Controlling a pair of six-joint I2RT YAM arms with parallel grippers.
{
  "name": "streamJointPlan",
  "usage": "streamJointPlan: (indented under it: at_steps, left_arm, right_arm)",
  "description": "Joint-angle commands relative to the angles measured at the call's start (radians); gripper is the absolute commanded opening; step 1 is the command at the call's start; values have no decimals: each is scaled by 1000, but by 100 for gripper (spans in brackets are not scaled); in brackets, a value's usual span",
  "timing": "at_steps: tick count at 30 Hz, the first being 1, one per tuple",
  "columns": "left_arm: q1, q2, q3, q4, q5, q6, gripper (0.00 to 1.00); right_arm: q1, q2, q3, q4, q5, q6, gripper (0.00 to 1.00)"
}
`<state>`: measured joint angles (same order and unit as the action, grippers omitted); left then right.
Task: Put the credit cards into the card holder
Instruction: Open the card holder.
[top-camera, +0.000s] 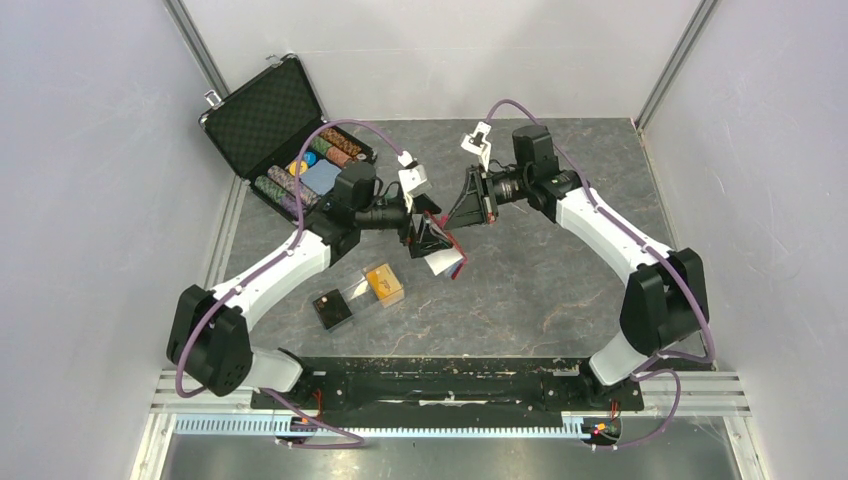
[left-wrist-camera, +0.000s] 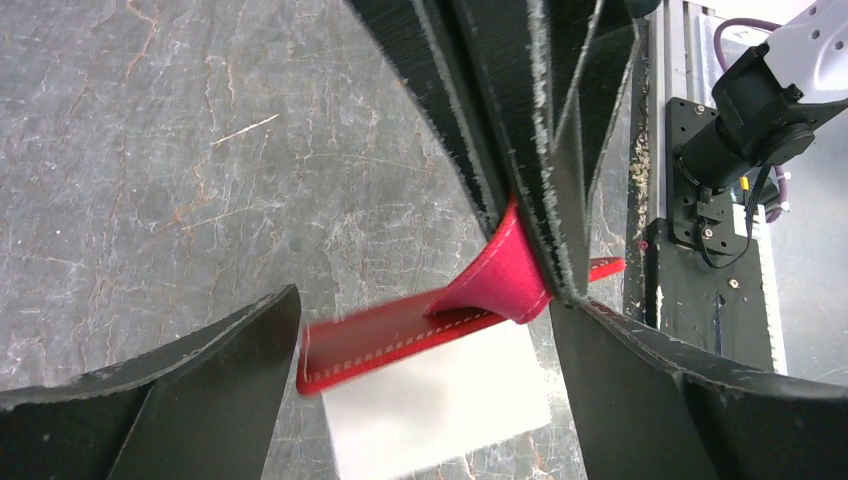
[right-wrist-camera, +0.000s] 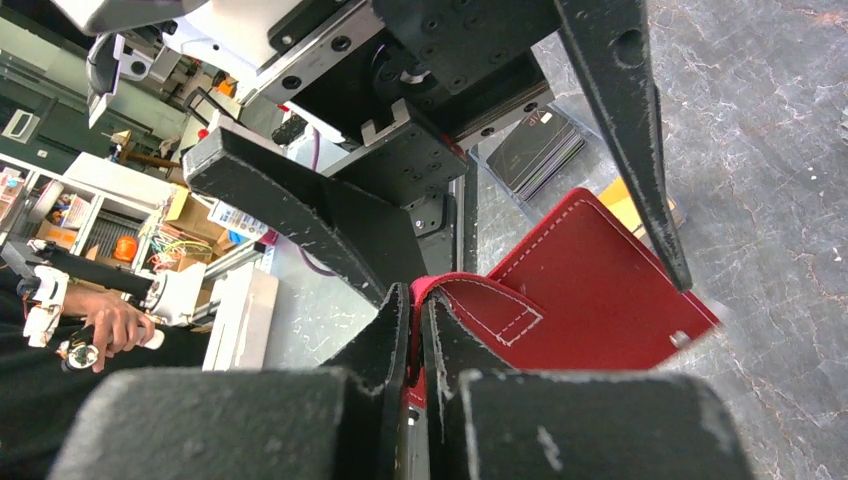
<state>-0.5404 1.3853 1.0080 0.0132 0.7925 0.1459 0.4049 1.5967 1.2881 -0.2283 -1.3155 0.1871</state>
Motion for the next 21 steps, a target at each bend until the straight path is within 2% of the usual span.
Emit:
streamJointPlan:
  at_steps: [1, 7, 9, 11, 13, 16, 19, 20, 21]
  left_arm:
    - [-15, -19, -6, 57, 11, -50, 98]
    - [-23, 8, 5, 55, -5, -71, 86]
    - [-23, 16, 17, 36, -10, -69, 75]
    - [-22, 24, 32, 0, -18, -64, 55]
    - [-21, 32, 48, -51, -30, -62, 40]
    - [-21, 35, 58, -102, -37, -63, 28]
    - [-21, 26, 53, -124, -46, -63, 9]
    - [-21, 21, 51, -128, -49, -62, 3]
    - [-21, 16, 48, -132, -50, -61, 2]
  right_arm:
    - [4, 19, 66, 21, -37, 12, 0]
    - [4, 31, 71, 20, -33, 19, 0]
    - [4, 29, 71, 21, -21, 19, 0]
    - [0, 27, 69, 21, 5, 20, 0]
    - [-4, 26, 68, 16, 33, 22, 0]
    - [-9, 22, 67, 11, 80, 17, 0]
    - [-12, 15, 66, -6, 120, 5, 0]
    - [-13, 12, 65, -13, 137, -5, 2]
    - [-15, 6, 65, -25, 164, -15, 8]
